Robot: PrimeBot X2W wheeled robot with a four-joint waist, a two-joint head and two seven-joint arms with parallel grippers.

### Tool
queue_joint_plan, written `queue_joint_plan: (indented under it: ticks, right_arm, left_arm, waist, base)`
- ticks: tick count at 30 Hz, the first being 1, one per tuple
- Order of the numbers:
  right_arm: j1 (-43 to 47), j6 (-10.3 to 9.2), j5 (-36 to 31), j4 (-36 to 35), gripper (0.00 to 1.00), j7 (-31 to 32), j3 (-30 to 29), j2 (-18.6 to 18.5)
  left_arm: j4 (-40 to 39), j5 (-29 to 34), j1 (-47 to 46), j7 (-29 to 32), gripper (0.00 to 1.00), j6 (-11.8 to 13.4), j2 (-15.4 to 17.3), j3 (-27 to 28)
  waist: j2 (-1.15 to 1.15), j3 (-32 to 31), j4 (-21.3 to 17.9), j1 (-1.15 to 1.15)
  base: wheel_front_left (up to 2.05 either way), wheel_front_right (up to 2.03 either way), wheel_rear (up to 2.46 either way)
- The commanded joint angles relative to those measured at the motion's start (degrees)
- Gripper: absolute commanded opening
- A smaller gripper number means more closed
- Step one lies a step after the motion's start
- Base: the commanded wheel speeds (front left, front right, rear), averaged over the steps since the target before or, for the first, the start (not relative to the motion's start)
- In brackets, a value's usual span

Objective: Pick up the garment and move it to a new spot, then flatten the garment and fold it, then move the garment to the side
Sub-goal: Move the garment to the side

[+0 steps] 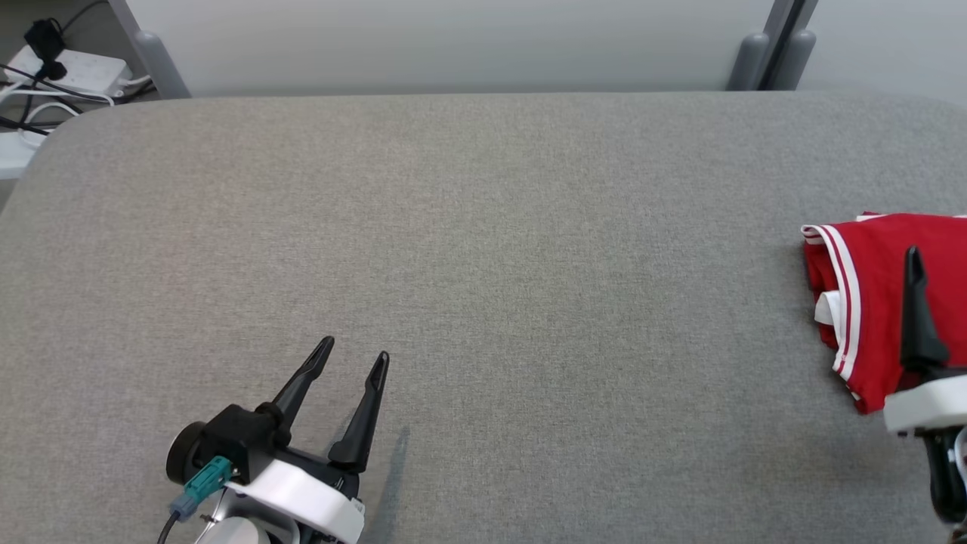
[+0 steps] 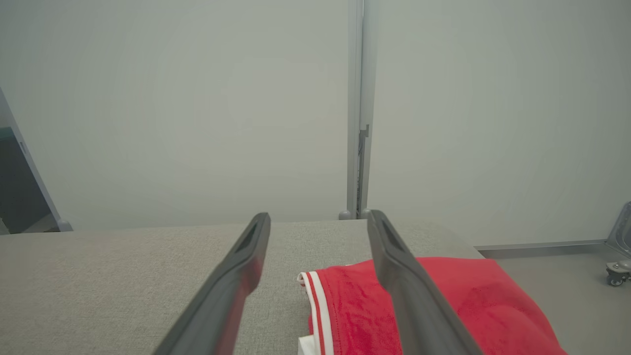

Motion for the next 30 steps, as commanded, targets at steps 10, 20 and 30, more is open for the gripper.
queue_joint_plan:
  ticks: [10, 20, 30]
  right_arm:
    - [6.8, -0.01, -0.5, -3.9, 1.0, -0.6, 1.8, 3.2]
    - [9.9, -0.01, -1.8, -3.9, 1.0, -0.6, 2.9, 4.2]
    - [10.0, -0.01, -3.0, -4.1, 1.0, -0.6, 3.4, 5.3]
  left_arm:
    - [-0.9, 4.8, 2.2, -0.3, 1.0, 0.1, -2.0, 8.4]
    - [-0.4, 8.3, 4.8, -0.3, 1.0, 1.4, -4.1, 13.6]
    - [-0.9, 11.2, 6.0, -0.3, 1.0, 2.7, -5.8, 17.7]
  waist:
    - [0.0, -3.4, 1.1, 0.0]
    - [0.0, -5.9, 1.4, 0.0]
    - [0.0, -7.3, 2.2, 0.0]
  base:
    - [0.0, 0.0, 0.0]
    - [0.0, 0.0, 0.0]
    - [0.0, 0.0, 0.0]
